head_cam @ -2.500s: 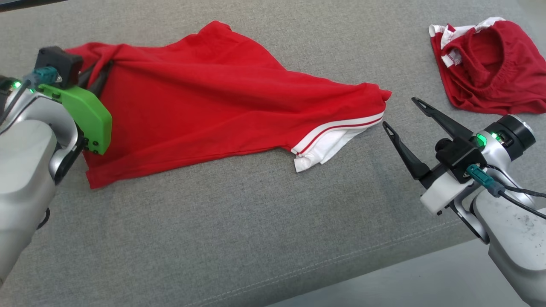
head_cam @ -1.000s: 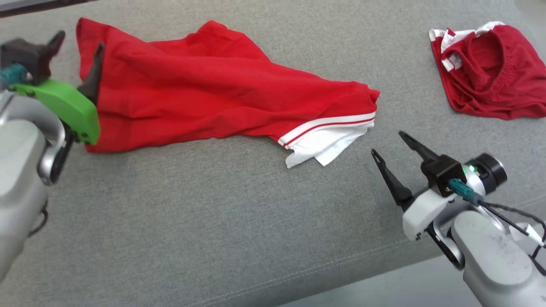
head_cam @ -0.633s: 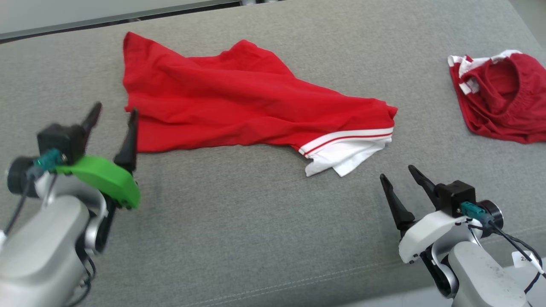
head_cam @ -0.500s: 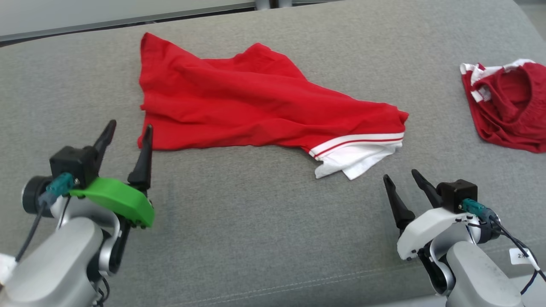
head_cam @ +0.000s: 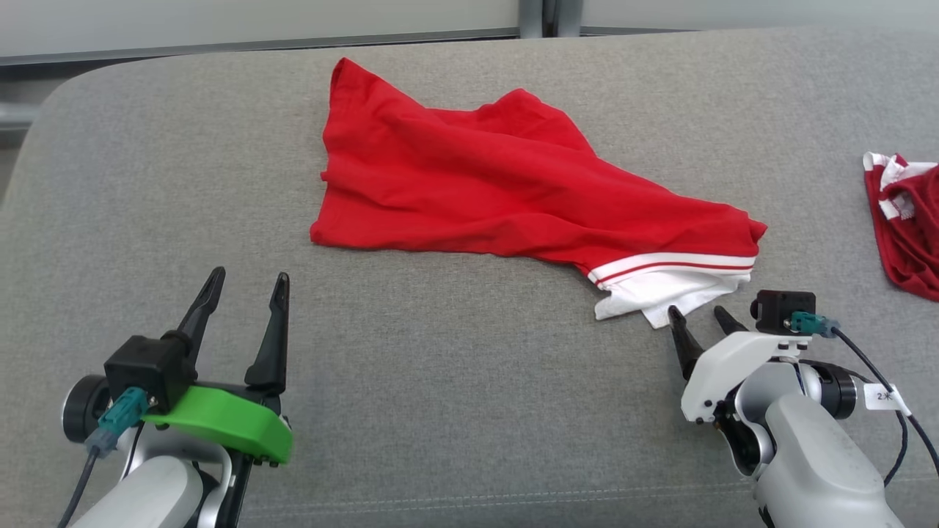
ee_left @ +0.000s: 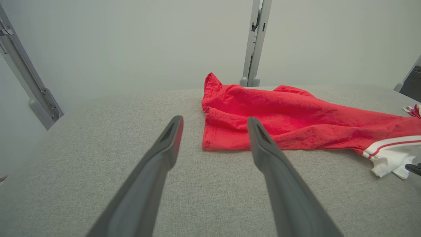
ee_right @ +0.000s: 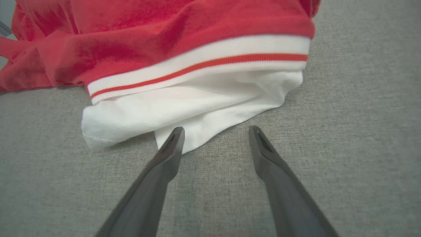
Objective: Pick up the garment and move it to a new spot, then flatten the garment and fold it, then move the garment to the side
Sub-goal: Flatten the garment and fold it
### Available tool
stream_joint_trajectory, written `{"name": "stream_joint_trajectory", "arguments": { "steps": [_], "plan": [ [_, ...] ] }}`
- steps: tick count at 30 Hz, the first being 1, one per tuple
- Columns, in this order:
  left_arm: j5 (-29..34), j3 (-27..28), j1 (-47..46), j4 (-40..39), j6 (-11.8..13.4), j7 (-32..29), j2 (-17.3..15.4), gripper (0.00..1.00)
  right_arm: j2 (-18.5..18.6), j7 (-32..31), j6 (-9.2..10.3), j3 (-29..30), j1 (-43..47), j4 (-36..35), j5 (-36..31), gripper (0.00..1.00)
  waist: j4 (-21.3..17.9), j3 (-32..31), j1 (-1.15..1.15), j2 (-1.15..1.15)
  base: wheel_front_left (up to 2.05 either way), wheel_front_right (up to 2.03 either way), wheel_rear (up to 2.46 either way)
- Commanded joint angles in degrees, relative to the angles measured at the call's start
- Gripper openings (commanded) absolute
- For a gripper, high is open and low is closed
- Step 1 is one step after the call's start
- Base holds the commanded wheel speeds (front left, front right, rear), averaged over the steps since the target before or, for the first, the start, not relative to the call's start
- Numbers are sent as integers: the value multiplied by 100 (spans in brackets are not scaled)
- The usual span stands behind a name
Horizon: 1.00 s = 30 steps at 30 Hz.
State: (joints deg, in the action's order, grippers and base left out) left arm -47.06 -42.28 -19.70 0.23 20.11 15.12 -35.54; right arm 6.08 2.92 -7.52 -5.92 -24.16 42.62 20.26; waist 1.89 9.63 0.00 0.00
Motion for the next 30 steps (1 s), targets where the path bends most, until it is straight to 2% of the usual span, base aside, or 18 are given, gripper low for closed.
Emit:
{"name": "stream_joint_trajectory", "arguments": {
  "steps": [1,5,6,7,8,9,14,15,16,17,23,30],
  "plan": [
    [46,71,148,-58,20,2,-7,100,-3,-41,7,2,-93,79,-70,100,86,-59,0,0,0,0,0],
    [117,167,328,-144,10,2,34,100,-107,-195,7,95,-227,383,-33,100,145,-93,0,0,0,0,0],
    [134,181,355,-150,-3,2,32,100,-128,-230,7,122,-250,458,-2,85,153,-94,0,0,0,0,0],
    [151,190,377,-150,-14,2,36,100,-150,-249,7,133,-281,527,8,56,159,-94,0,0,0,0,0],
    [156,201,389,-153,-23,2,46,100,-170,-235,7,152,-321,592,17,45,164,-94,0,0,0,0,0],
    [156,201,389,-153,-23,2,46,100,-170,-235,7,152,-321,592,17,45,164,-94,0,0,0,0,0],
    [196,257,395,-144,-51,2,51,100,-251,-135,6,222,-543,898,192,23,169,-65,0,0,0,0,0],
    [206,265,395,-139,-51,3,47,100,-261,-125,6,206,-587,958,228,16,168,-58,0,0,0,0,0],
    [214,273,395,-135,-58,3,43,100,-265,-97,6,182,-634,1021,247,3,165,-50,0,0,0,0,0],
    [216,277,392,-130,-66,3,41,100,-266,-63,6,156,-672,1078,240,0,163,-46,0,0,0,0,0],
    [260,267,407,-146,-62,3,75,100,-198,95,6,-19,-702,1259,335,0,116,-58,0,0,0,0,0],
    [270,297,494,-163,-50,2,140,100,346,-172,7,-433,-248,544,773,0,-118,-107,0,0,0,0,0]
  ]
}}
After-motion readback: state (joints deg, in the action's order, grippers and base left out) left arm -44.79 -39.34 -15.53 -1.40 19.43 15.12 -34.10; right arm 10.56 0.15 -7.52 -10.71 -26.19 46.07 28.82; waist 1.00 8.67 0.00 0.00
